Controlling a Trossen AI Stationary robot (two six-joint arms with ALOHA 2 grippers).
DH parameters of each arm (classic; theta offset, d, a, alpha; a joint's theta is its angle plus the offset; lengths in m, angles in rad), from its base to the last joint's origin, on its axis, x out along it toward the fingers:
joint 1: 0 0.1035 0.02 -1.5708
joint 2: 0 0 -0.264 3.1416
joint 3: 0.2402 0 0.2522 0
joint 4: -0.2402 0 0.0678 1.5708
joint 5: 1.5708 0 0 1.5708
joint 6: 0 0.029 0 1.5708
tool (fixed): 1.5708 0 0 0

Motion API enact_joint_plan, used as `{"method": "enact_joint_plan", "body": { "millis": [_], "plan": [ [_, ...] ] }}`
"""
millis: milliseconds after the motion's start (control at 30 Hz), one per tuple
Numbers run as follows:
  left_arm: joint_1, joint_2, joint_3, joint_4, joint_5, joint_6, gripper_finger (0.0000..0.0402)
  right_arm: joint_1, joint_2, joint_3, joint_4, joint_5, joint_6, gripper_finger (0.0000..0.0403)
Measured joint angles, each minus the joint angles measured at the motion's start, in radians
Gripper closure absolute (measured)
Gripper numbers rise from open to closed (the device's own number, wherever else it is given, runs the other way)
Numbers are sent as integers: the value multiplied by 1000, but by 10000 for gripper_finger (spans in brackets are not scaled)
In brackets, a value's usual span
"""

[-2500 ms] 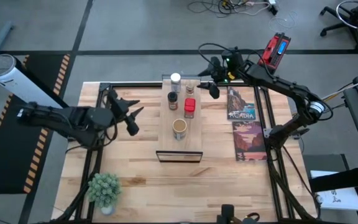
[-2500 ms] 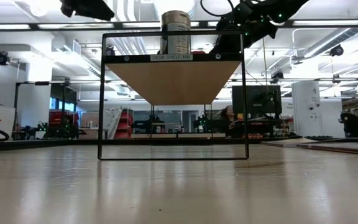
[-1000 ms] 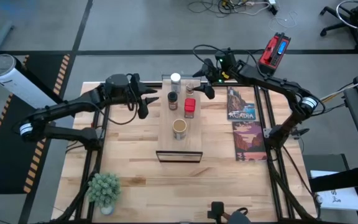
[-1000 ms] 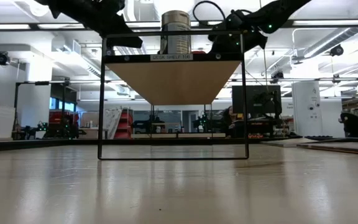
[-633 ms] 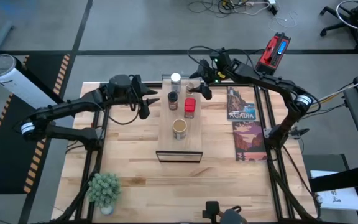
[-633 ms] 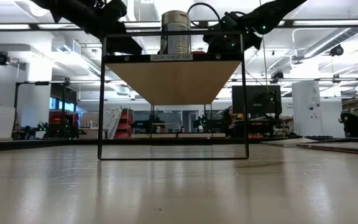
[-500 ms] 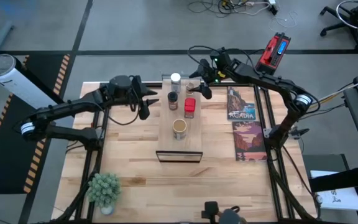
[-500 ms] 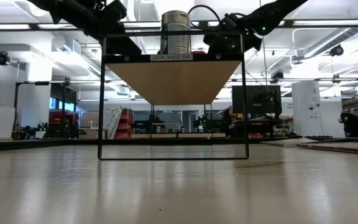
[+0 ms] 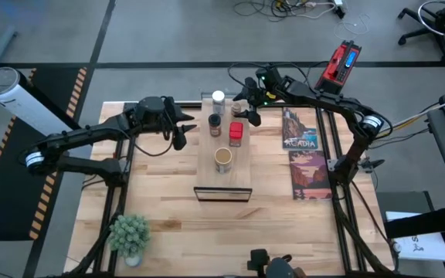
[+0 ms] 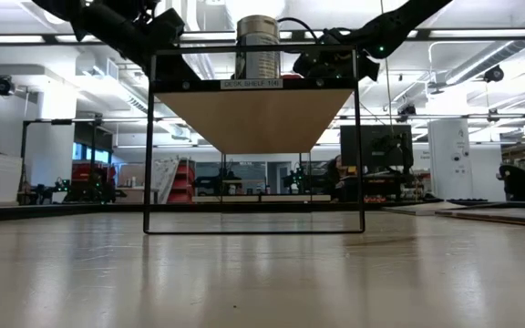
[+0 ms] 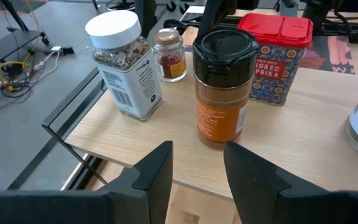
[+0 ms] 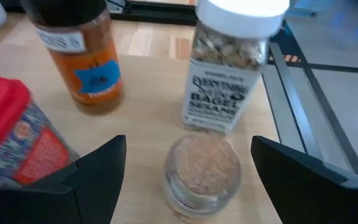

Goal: Shelf spices
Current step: Remove the transparent seasoning bottle from the shelf

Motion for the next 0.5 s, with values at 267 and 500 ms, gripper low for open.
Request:
{"method": "enact_joint_plan", "body": {
  "millis": [267, 500],
  "plan": [
    [0, 0, 0, 0, -2, -6, 269, 16, 0, 0, -14, 1, -24, 91],
    [0, 0, 0, 0, -2, -7, 269, 25, 4, 0, -43, 10, -41, 97]
  ]
}}
